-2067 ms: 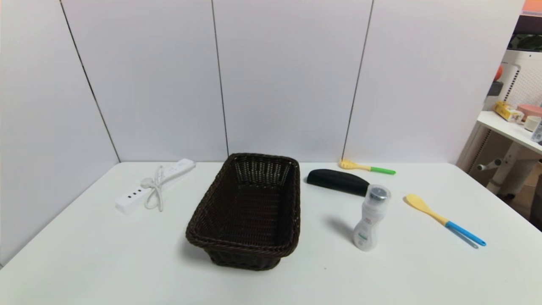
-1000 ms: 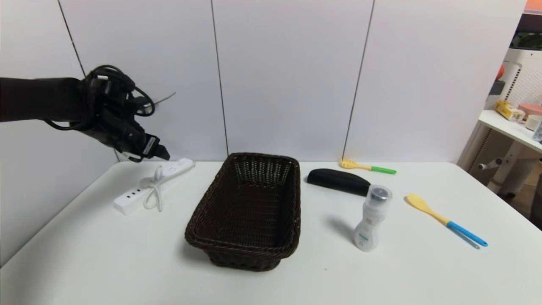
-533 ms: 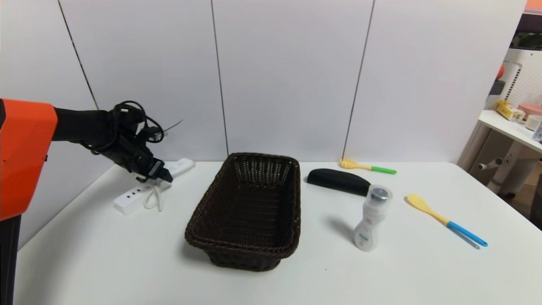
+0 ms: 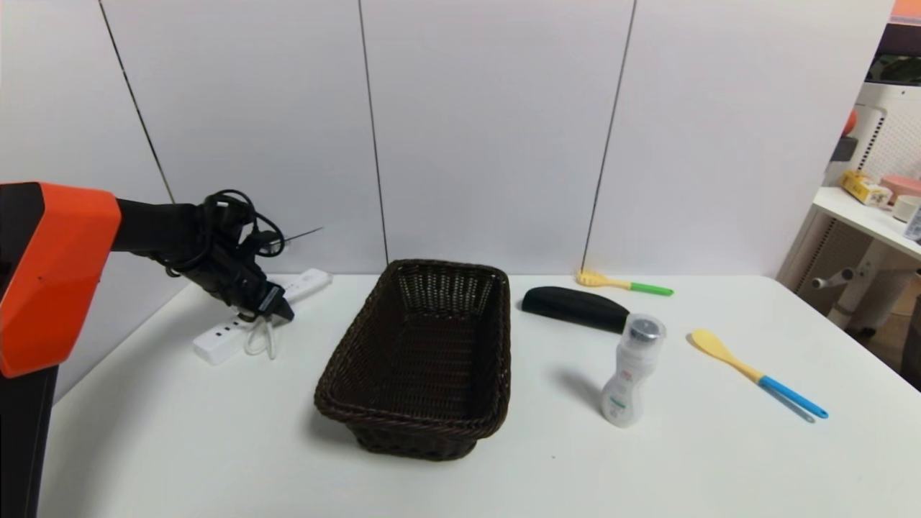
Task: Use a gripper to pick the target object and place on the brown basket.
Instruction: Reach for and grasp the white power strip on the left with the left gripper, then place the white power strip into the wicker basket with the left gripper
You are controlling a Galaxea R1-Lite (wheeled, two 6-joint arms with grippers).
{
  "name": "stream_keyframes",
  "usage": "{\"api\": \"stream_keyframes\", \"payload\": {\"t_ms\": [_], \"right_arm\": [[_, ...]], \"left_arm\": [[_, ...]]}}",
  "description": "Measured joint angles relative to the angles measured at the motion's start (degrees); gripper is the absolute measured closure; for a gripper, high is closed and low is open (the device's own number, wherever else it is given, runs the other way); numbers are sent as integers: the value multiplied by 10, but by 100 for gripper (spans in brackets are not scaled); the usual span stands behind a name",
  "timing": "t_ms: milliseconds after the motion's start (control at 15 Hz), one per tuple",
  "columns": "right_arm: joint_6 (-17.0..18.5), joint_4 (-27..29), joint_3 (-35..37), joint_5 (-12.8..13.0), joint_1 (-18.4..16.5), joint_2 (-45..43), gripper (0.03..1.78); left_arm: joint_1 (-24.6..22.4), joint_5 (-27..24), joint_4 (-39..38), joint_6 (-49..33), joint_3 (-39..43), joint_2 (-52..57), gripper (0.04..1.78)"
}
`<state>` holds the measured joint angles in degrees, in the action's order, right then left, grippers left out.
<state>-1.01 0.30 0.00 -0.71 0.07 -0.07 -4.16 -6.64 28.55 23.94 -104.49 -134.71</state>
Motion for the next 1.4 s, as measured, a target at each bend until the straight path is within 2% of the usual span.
{"api": "stream_keyframes", "payload": {"t_ms": [133, 267, 733, 1067, 1400], "right_arm": [[0, 0, 0, 0, 0, 0, 12], [0, 0, 0, 0, 0, 0, 12], [0, 0, 0, 0, 0, 0, 12], [0, 0, 0, 0, 0, 0, 12], [0, 0, 0, 0, 0, 0, 12]], "left_arm": [[-1, 0, 0, -1, 0, -2, 81], [-1, 1, 1, -1, 0, -2, 91], [-2, -2, 5, -7, 0, 31, 96], [1, -75, 5, -39, 0, 97, 96], [25, -81, 5, -68, 2, 173, 96]]}}
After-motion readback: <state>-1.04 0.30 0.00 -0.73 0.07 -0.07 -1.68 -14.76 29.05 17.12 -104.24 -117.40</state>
